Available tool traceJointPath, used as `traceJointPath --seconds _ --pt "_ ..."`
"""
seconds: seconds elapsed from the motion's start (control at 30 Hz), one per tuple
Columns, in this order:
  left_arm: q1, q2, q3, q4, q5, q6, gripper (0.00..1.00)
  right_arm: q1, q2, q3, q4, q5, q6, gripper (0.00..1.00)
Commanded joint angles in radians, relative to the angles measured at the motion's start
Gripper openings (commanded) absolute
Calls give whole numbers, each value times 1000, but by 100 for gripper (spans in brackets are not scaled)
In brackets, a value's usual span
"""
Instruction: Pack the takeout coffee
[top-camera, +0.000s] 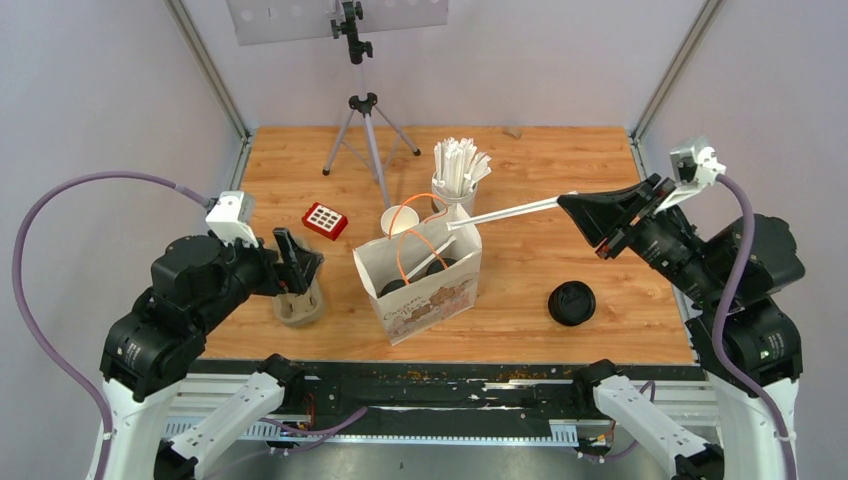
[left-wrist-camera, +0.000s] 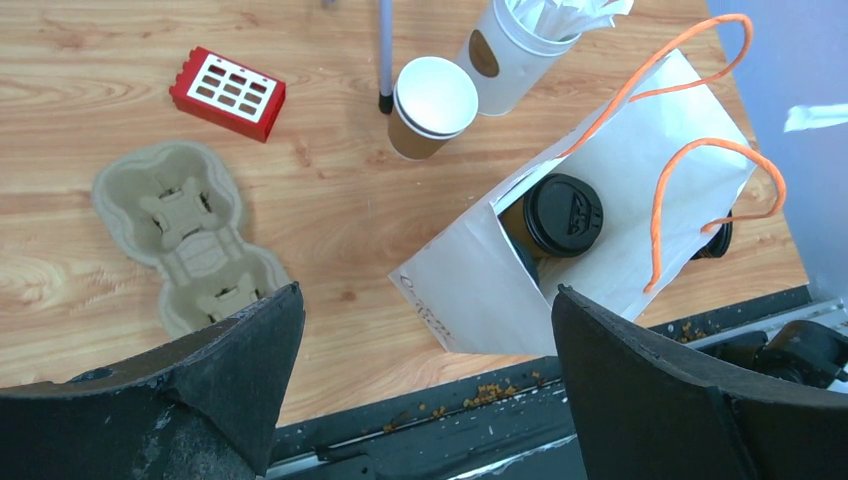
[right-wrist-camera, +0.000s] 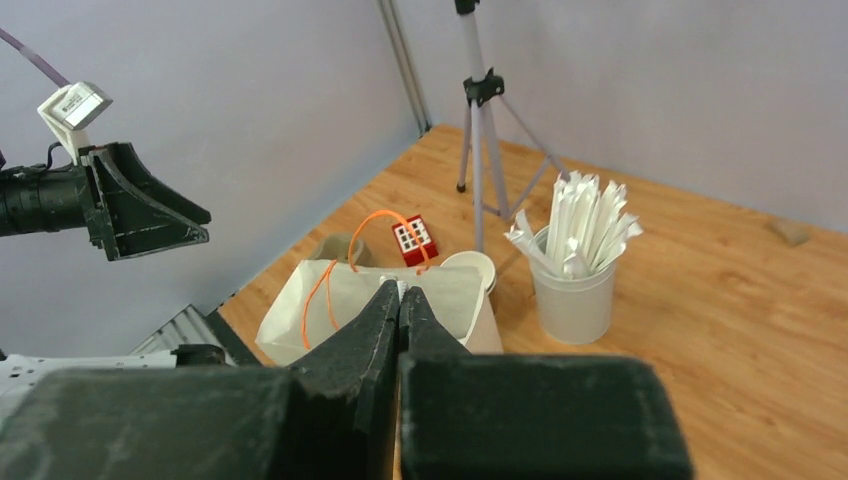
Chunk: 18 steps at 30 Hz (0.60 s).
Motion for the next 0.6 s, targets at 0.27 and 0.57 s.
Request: traceJointPath --seconds 0.27,0.57 --pt "-3 7 -4 46 6 7 100 2 60 -145 63 -101 207 0" --pt "-3 -35 -33 35 -22 3 100 49 129 -296 277 -100 322 0"
